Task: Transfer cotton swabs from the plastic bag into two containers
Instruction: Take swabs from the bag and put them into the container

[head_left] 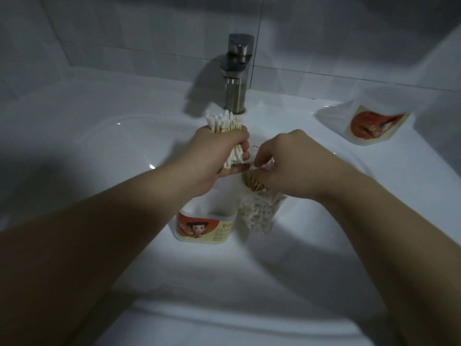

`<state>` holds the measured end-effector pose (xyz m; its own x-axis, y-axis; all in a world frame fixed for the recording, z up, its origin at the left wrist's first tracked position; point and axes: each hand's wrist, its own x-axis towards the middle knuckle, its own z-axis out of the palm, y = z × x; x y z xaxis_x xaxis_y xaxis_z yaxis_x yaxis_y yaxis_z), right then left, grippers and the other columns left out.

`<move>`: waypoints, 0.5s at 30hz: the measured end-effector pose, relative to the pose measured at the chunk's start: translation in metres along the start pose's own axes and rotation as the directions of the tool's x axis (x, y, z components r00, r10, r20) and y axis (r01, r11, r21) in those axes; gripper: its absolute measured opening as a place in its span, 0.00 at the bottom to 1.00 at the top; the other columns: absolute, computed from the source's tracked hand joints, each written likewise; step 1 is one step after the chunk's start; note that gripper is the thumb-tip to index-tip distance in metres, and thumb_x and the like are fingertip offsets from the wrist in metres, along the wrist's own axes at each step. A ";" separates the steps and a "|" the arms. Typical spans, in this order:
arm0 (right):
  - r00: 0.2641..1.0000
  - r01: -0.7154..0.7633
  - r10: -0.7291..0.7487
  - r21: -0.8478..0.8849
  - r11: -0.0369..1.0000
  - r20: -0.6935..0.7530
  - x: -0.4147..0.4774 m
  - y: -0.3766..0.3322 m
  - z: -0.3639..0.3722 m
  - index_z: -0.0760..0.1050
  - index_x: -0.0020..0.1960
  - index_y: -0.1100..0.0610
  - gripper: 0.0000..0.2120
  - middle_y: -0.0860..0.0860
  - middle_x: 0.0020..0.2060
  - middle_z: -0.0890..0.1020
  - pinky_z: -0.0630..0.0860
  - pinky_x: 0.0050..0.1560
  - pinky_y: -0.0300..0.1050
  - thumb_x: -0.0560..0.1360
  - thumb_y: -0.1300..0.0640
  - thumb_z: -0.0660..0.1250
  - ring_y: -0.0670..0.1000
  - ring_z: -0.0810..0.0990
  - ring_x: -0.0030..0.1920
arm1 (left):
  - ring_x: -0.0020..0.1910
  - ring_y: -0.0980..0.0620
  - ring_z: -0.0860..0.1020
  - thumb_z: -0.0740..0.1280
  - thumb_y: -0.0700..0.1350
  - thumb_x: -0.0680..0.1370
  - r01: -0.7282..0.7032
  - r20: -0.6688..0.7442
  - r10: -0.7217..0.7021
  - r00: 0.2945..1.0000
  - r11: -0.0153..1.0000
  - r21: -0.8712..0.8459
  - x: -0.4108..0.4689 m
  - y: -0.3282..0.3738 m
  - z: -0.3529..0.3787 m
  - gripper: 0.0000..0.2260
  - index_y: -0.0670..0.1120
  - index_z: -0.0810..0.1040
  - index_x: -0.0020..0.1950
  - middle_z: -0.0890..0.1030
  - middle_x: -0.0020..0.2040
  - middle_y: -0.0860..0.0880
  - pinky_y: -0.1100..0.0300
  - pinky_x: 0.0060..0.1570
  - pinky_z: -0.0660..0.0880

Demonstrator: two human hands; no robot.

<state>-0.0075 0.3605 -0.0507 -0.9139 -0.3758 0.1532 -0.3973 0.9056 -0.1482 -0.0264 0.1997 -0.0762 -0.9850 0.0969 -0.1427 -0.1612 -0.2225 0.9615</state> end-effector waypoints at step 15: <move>0.994 -0.058 0.062 -0.043 0.997 0.093 0.008 -0.006 0.019 0.78 0.35 0.54 0.10 0.49 0.28 0.76 0.67 0.30 0.43 0.72 0.49 0.70 0.48 0.73 0.30 | 0.34 0.52 0.81 0.71 0.39 0.79 -0.044 0.030 0.042 0.999 0.997 0.064 -0.001 -0.002 0.002 0.03 0.47 0.82 0.47 0.82 0.36 0.49 0.55 0.41 0.83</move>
<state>-0.0138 0.3488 -0.0672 -0.9406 -0.3355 0.0525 -0.3394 0.9336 -0.1146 -0.0246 0.2024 -0.0778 -0.9886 0.1165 -0.0952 -0.1137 -0.1640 0.9799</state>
